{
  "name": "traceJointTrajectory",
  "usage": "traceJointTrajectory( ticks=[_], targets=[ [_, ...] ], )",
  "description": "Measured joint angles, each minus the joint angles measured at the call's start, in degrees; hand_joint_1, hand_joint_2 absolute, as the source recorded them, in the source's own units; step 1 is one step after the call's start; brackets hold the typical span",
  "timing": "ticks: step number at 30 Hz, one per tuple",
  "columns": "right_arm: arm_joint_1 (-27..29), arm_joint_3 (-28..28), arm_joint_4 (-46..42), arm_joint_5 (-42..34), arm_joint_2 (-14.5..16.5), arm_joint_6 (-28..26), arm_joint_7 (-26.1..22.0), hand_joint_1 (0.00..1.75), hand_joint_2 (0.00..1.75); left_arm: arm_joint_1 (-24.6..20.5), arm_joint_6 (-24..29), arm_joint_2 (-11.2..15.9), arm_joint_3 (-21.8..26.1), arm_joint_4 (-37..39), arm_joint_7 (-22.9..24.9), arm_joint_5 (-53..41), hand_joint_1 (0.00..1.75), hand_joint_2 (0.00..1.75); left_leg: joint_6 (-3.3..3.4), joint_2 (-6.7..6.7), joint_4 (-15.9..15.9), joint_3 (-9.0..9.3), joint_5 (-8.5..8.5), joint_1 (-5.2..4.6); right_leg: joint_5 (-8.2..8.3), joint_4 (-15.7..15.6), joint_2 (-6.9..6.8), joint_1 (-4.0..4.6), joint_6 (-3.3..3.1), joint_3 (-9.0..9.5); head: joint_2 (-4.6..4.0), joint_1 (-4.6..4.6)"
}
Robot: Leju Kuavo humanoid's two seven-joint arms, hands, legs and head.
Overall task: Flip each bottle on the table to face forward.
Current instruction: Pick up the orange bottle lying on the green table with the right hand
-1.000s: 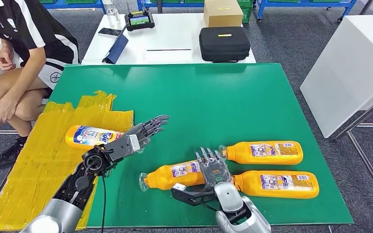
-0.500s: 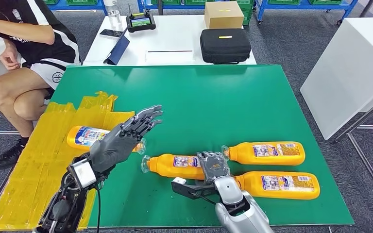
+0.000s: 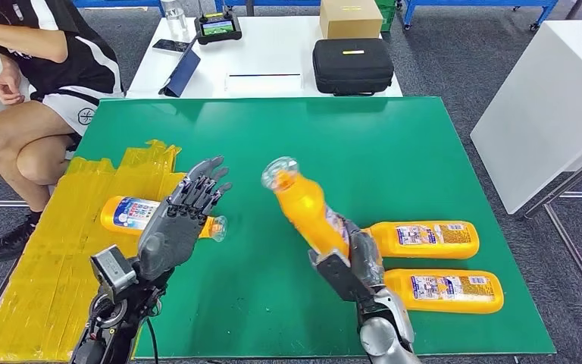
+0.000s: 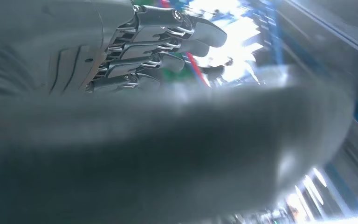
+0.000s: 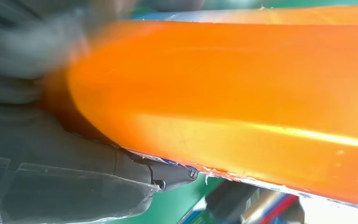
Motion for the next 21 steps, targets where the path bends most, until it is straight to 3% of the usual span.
traceJointTrajectory(
  ticks=[5,15,21],
  targets=[
    [0.5,-2.0,-3.9,-11.8,1.0,-2.4,-5.3,1.75,1.75,0.0,3.1,-1.7,0.0,3.6,4.4,3.9,0.0,1.75,0.0,0.02,0.0,-0.18,0.0,0.0,0.0,0.0,0.01,0.0,0.0,-0.2,0.0,0.0],
    [0.8,-2.6,-6.4,-20.8,1.9,-1.7,-9.5,1.75,1.75,-0.5,4.5,-2.9,0.0,8.4,6.6,9.3,0.0,1.75,0.0,0.01,0.0,-0.29,-0.01,-0.01,-0.01,0.0,0.01,-0.01,0.01,-0.3,0.0,0.0],
    [0.8,-0.6,-7.3,-22.2,2.2,-0.6,-10.4,1.75,1.75,-0.6,4.7,-3.2,-0.7,10.4,6.7,10.4,0.0,1.75,0.0,0.01,0.0,-0.32,-0.01,0.0,-0.01,0.0,0.01,-0.01,0.01,-0.33,0.0,-0.01]
  ],
)
